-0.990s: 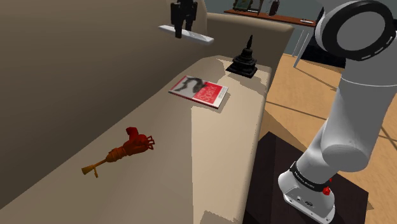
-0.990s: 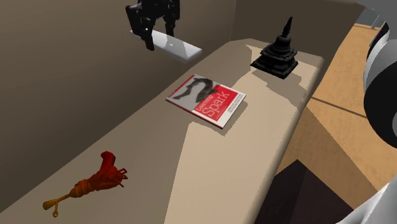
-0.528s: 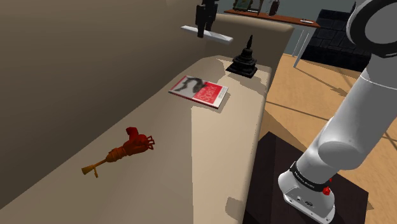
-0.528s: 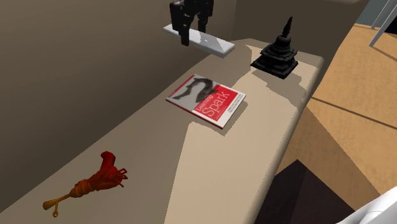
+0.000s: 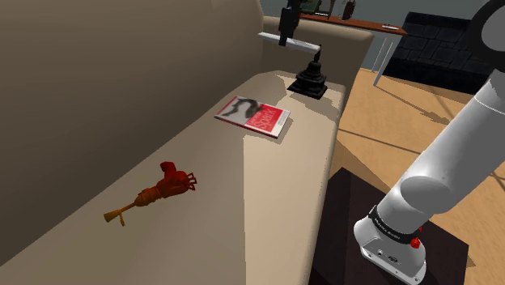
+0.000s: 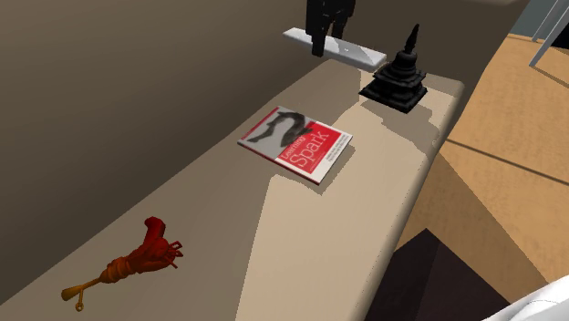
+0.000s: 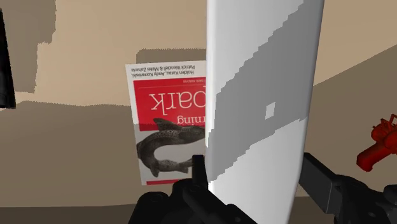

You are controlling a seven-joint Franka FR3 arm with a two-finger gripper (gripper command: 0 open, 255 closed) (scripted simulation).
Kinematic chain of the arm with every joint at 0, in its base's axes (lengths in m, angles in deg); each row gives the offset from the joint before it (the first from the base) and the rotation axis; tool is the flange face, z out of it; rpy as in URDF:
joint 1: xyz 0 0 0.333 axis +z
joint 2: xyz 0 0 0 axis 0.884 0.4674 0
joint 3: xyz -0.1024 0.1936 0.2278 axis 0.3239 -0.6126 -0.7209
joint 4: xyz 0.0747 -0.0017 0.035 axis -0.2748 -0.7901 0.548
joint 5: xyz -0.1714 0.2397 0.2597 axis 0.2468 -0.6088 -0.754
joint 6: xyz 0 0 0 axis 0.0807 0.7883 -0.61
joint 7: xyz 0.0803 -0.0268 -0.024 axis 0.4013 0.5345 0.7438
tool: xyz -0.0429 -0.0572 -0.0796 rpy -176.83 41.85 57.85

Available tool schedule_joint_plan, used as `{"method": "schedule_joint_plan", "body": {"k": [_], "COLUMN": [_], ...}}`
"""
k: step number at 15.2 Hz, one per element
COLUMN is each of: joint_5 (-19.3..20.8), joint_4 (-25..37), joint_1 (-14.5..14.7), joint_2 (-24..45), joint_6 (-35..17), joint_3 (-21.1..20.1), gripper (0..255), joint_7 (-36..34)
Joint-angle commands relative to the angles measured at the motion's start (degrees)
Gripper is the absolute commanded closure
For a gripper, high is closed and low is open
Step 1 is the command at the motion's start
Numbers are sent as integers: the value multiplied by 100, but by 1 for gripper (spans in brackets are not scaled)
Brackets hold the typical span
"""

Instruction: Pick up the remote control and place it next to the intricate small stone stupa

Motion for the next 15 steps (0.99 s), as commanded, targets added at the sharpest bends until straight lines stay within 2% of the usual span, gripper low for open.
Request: {"method": "schedule_joint_plan", "body": {"k": [1,8,15], "joint_5": [-19,-42,-83], "joint_4": [-140,-296,-83], "joint_1": [-145,-599,-1058], "joint_2": [-107,-242,-65], "joint_6": [-39,-59,-13], "joint_3": [159,690,1229], "gripper": [255,255,255], "joint_7": [310,1294,2287]}}
